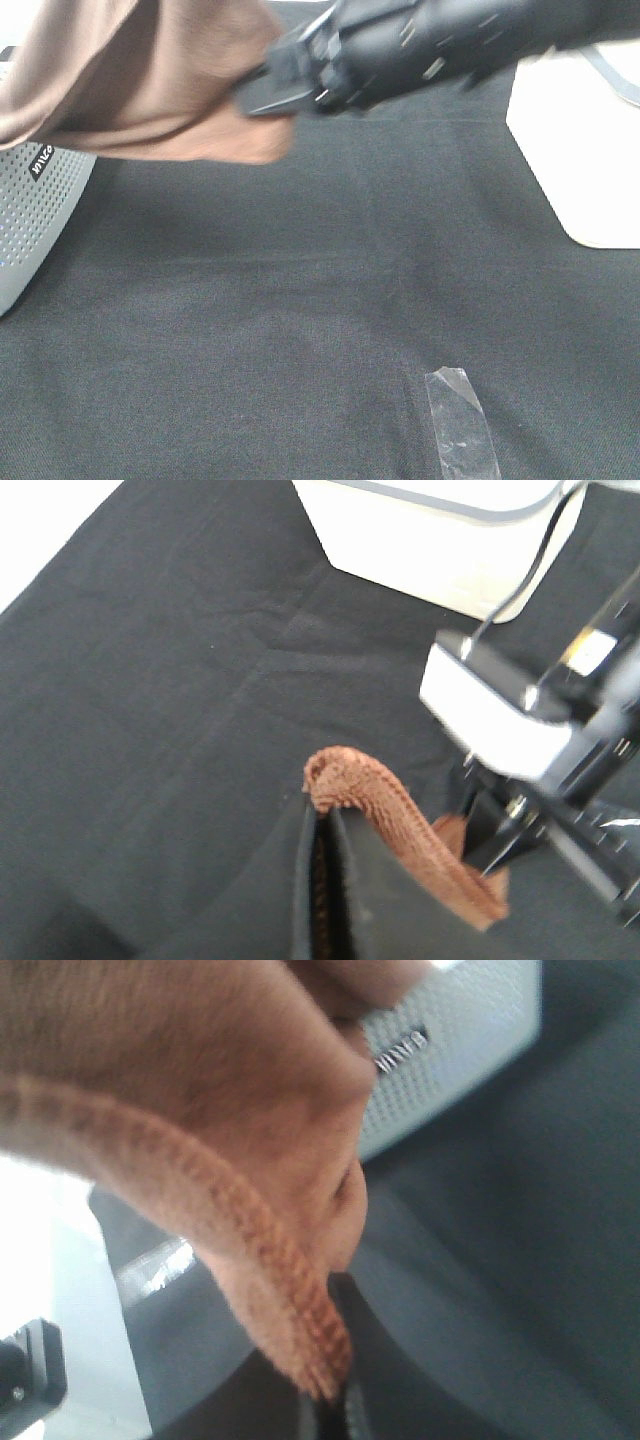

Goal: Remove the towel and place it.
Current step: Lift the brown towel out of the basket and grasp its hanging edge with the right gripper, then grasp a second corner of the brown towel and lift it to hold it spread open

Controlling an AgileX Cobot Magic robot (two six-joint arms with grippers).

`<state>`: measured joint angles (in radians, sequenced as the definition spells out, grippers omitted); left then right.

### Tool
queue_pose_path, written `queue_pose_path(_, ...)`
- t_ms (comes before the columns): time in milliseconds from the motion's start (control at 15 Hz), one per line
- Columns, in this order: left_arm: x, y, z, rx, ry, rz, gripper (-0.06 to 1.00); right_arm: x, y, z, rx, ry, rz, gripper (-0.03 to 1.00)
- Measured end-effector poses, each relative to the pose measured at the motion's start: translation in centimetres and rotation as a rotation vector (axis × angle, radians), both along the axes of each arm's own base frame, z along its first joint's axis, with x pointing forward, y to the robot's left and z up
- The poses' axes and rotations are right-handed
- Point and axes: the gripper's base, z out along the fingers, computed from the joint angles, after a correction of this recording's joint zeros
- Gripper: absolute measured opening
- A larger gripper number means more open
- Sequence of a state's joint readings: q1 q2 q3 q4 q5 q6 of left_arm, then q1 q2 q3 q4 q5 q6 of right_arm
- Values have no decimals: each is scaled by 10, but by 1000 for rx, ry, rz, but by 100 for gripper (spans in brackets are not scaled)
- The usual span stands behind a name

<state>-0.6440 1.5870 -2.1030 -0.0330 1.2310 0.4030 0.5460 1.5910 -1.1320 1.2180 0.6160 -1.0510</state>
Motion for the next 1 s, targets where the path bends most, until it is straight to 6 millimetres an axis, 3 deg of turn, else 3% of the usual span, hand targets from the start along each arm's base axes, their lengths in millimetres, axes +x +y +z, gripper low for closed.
queue_pose_path(267, 1, -1, 2, 103, -120, -109, 0, 5, -22, 59, -332, 43, -119, 1)
queue_pose_path(400, 3, -2, 5, 104, -171, -123, 0, 9, -35, 94, -466, -41, -180, 1)
queue_pose_path(533, 6, -3, 11, 76, -240, -110, 0, 9, -46, 130, -522, -137, -232, 1)
queue_pose_path(800, 15, -3, 24, 39, -406, -61, 0, 12, -63, 179, -573, -348, -344, 1)
queue_pose_path(1000, 25, -8, 23, 34, -465, -46, 0, 25, -74, 210, -620, -519, -497, 1)
